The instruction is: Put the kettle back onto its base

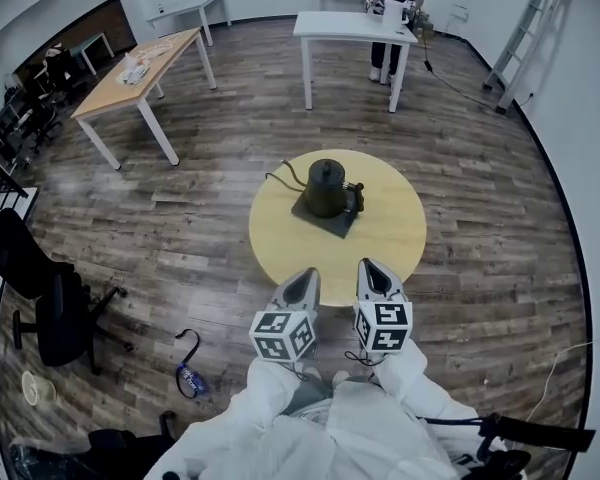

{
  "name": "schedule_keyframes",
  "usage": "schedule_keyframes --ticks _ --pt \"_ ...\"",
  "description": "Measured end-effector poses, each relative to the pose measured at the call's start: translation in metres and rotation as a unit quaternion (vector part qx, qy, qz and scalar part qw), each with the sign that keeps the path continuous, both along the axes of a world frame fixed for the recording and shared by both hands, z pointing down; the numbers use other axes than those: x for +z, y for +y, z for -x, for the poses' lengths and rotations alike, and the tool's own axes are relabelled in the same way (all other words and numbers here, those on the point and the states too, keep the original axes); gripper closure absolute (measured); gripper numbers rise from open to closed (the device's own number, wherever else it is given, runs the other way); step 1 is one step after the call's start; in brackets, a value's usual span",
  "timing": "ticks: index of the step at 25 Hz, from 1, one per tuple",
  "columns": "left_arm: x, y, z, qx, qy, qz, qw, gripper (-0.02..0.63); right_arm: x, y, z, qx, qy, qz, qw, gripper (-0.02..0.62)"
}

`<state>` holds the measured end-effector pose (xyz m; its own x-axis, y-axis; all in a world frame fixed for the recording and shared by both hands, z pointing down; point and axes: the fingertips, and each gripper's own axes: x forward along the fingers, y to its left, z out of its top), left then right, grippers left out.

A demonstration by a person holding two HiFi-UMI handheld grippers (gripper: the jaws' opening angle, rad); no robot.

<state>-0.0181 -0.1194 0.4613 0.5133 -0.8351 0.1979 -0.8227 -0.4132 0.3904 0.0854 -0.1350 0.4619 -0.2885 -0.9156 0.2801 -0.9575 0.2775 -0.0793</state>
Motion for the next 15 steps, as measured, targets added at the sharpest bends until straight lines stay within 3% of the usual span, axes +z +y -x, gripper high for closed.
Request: schedule_keyframes --ticks 8,15 --pt "-0.0028 -0.004 0.0013 0.002 -0.026 -0.007 0.9996 0.604 -0.0045 -0.0064 0.003 0.001 0.0 -0.005 1.0 0.583" --pt "-0.0017 -0.0056 -0.0039 0.005 -0.024 -0.006 0.9997 0.606 -0.0014 -0.0056 -0.0011 0.005 0.002 -0.003 1.0 0.583"
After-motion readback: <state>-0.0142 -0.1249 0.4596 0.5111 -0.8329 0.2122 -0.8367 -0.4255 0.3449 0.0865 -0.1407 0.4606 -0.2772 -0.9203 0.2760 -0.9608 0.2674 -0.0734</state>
